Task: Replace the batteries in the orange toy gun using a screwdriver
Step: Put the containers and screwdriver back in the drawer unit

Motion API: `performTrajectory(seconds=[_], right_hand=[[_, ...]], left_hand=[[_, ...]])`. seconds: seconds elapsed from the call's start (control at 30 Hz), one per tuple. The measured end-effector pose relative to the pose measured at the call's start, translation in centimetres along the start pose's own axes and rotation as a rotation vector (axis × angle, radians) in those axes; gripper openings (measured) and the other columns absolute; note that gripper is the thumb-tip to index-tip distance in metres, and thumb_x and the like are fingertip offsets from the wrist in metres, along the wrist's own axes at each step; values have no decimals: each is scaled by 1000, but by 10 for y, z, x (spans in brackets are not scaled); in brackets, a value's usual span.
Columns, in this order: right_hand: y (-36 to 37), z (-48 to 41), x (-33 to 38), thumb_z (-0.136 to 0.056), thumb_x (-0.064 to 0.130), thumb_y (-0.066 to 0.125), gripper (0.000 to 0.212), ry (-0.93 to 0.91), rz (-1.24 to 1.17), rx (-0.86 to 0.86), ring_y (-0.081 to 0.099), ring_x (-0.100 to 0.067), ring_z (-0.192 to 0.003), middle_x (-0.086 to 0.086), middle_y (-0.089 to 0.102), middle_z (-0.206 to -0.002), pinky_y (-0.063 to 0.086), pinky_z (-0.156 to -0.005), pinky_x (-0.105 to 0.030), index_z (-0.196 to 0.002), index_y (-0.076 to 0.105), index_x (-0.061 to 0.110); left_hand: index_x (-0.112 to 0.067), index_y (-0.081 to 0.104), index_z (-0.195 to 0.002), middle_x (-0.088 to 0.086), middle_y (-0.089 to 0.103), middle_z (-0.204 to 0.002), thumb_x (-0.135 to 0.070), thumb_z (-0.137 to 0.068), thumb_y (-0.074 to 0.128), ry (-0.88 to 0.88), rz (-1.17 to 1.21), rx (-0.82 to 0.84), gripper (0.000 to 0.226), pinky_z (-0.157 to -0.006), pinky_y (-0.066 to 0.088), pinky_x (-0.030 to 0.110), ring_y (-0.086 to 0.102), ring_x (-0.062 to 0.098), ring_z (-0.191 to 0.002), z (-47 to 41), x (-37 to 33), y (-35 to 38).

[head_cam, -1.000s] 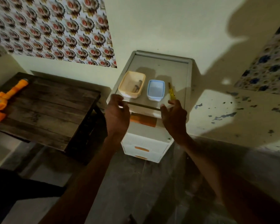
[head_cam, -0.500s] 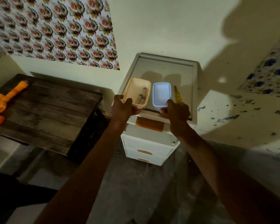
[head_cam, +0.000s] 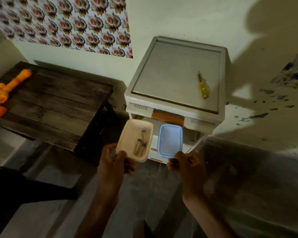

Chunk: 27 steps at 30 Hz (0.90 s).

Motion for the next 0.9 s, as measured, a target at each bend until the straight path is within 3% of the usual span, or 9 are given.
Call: performTrajectory(seconds=[0.07,0.17,0.3,0.47,0.6,0.67,0.77,0.83,0.9], right_hand=[[16,-20,-32,-92,24,62,14,59,8,29,67,-6,-56,-1,68,-67,54,-56,-17,-85,59,12],[44,-62,-67,-89,22,65,13,129,-94,59,69,-17,-63,-9,70,-73,59,-71,-35,-82,59,13],[66,-112,-77,-92,22,60,24,124,-90,10,66,-12,-58,-3,69,-64,51,-61,-22,-70,61,14],[78,-146,-77,-92,15,59,28,101,-119,-40,67,-16,-62,-2,68,-64,56,-76,-33,-63,59,16],[88,-166,-80,-91,18,59,29,117,-78,-40,69,-19,-69,2,67,-61,54,-87,-44,-61,59,18],[94,-173,-89,-90,19,60,24,155,-87,-22,67,-16,-66,-1,68,-64,54,-88,-44,-67,62,14],[100,-180,-98,-89,19,62,14,211,-130,20,69,-21,-74,-7,71,-77,55,-87,-45,-79,63,9],[101,-176,-105,-90,19,62,17,262,-199,26,67,-25,-81,-11,67,-91,58,-83,-44,-97,57,4],[87,-157,-103,-90,19,62,22,275,-208,-41,66,-24,-79,-9,64,-90,59,-77,-41,-106,52,10]], left_hand=[[-15,49,-117,13,66,-85,-13,-96,50,-2,6,11,21,-46,48,19,63,11,-55,-15,31,13],[-12,48,-117,9,66,-84,-16,-98,50,40,17,44,20,-47,49,18,65,10,-57,-55,65,44],[-8,47,-122,11,68,-85,-23,-99,49,92,52,114,27,-49,49,17,67,11,-58,-117,90,89],[-23,43,-116,8,68,-89,-26,-98,50,61,89,107,20,-51,53,20,68,14,-59,-171,89,125],[-13,41,-130,10,67,-109,-25,-91,58,33,80,149,44,-77,59,45,69,31,-89,-193,89,147],[-8,38,-137,11,62,-117,-20,-90,60,9,129,131,53,-82,57,49,65,33,-99,-198,93,148],[-15,36,-140,11,60,-126,-19,-91,60,30,95,101,55,-77,59,46,68,31,-97,-201,93,148],[-17,35,-141,11,59,-127,-22,-96,53,-40,217,147,49,-72,60,41,68,29,-95,-199,99,151],[-15,38,-139,10,61,-122,-21,-98,51,-128,333,189,43,-65,60,31,68,23,-92,-188,98,150]])
Point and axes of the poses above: each hand's wrist, its own z-axis away from the middle knuckle, its own y-axis out of the palm, x = y × z, the point moved 10 cm from there along -z, towards the middle knuckle
